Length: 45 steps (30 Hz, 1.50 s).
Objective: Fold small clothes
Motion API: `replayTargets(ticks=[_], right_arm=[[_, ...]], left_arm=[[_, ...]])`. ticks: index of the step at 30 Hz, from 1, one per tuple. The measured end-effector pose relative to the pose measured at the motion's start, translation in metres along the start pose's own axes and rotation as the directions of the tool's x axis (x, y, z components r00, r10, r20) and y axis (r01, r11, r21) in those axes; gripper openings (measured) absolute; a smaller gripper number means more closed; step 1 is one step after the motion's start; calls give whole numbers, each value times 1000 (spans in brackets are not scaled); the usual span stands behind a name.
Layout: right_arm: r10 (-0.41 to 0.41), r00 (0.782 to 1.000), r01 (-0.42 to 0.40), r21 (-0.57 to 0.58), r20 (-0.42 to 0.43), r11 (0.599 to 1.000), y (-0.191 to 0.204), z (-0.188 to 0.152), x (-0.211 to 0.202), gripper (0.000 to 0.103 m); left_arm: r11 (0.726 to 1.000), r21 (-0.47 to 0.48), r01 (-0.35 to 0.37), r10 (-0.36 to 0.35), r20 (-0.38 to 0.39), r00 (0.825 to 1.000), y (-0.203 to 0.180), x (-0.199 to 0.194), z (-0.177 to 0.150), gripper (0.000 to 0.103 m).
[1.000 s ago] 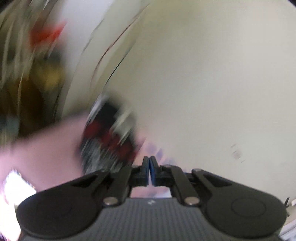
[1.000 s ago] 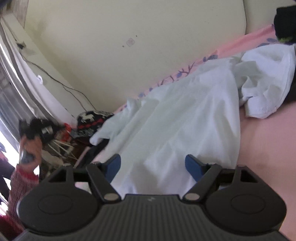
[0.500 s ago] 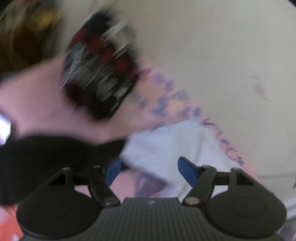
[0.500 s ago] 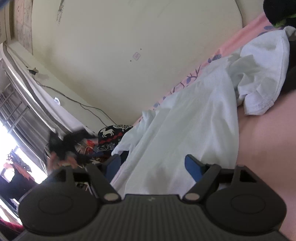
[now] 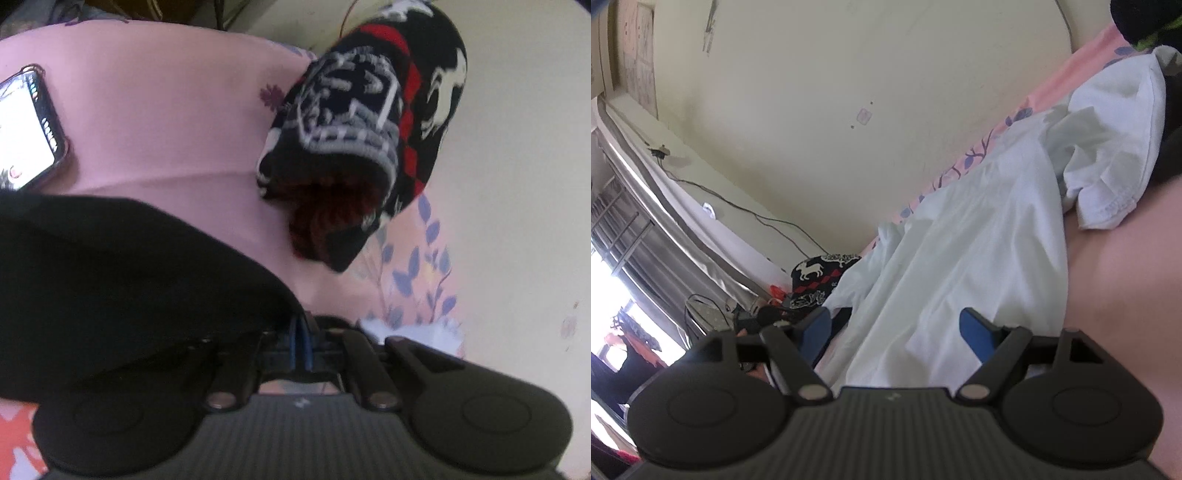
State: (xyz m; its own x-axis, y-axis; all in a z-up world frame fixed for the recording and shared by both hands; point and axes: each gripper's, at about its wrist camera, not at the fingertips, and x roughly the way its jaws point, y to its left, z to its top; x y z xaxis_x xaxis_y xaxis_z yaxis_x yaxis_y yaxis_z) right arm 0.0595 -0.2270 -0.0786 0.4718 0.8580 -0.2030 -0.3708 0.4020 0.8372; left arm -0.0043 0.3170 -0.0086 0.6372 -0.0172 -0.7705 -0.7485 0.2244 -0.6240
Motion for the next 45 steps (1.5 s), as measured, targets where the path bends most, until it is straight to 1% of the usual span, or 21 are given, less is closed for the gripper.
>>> replayTargets(ticks=[5, 7, 9, 11, 12, 13, 15, 17, 18, 20, 22, 24, 26, 29, 32, 34, 35, 38, 41, 43, 45], right_arm=[[-3, 1000, 3, 3, 7, 1000, 2, -3, -2, 74], [-3, 1000, 3, 2, 7, 1000, 2, -3, -3, 74], [-2, 1000, 2, 2, 7, 1000, 2, -3, -2, 74], [-4, 1000, 4, 4, 9, 1000, 1, -3, -3, 74], [-4, 1000, 3, 6, 10, 1000, 1, -3, -3, 73], [-3, 1000, 3, 8, 11, 1000, 1, -3, -3, 73], [1, 1000, -1, 11, 11, 1000, 0, -3, -4, 73], [3, 1000, -3, 12, 12, 1000, 0, -3, -4, 73], [3, 1000, -3, 13, 13, 1000, 0, -3, -4, 73], [4, 1000, -4, 15, 16, 1000, 0, -4, -4, 73], [4, 1000, -4, 15, 16, 1000, 0, -5, -4, 73], [3, 1000, -3, 16, 18, 1000, 0, -5, -4, 73], [6, 1000, -6, 18, 18, 1000, -2, -5, -5, 73], [13, 1000, -14, 27, 23, 1000, -4, -5, -7, 73], [22, 999, -23, 38, 30, 999, -6, -6, -7, 73], [27, 999, -28, 46, 35, 999, -8, -6, -9, 73], [27, 999, -29, 50, 37, 998, -9, -6, -9, 72], [14, 1000, -15, 48, 19, 999, -9, -3, -9, 71], [-43, 999, 43, 8, -8, 999, 0, 7, -10, 73], [-55, 998, 56, -47, 17, 997, 13, 26, -16, 73], [-129, 990, 135, -121, 54, 983, 31, 55, -13, 73]], left_arm=[[978, 186, 100, -121, 108, 987, -78, -48, -1, 3], [939, 313, 146, -192, 120, 974, -125, -64, -15, 3], [862, 470, 192, -265, 93, 960, -176, -74, -44, 3], [720, 652, 235, -320, 12, 947, -224, -74, -93, 4], [624, 737, 259, -322, -60, 945, -243, -67, -123, 6], [522, 805, 283, -296, -140, 945, -258, -59, -153, 11], [358, 881, 308, -199, -250, 947, -267, -38, -213, 15], [287, 909, 303, -146, -272, 951, -263, -23, -239, 15], [273, 916, 296, -140, -266, 954, -258, -20, -243, 15], [293, 926, 238, -150, -202, 968, -251, -22, -231, 15], [362, 919, 155, -166, -99, 981, -243, -23, -204, 32], [399, 915, 62, -135, -8, 991, -236, -12, -184, 44], [416, 909, -28, -54, 55, 997, -230, 13, -173, 44], [430, 899, -82, 101, 42, 994, -211, 66, -161, 44], [463, 883, -82, 184, -5, 983, -188, 109, -157, 28], [447, 885, -128, 137, 74, 988, -184, 104, -164, 6], [458, 878, -140, 111, 100, 989, -183, 100, -159, 5], [559, 802, -211, 100, 188, 977, -174, 95, -124, 5], [656, 734, -176, 117, 131, 984, -157, 102, -97, 6], [696, 706, -133, 68, 120, 990, -150, 96, -93, 9], [723, 684, -100, 15, 128, 992, -142, 90, -91, 13]])
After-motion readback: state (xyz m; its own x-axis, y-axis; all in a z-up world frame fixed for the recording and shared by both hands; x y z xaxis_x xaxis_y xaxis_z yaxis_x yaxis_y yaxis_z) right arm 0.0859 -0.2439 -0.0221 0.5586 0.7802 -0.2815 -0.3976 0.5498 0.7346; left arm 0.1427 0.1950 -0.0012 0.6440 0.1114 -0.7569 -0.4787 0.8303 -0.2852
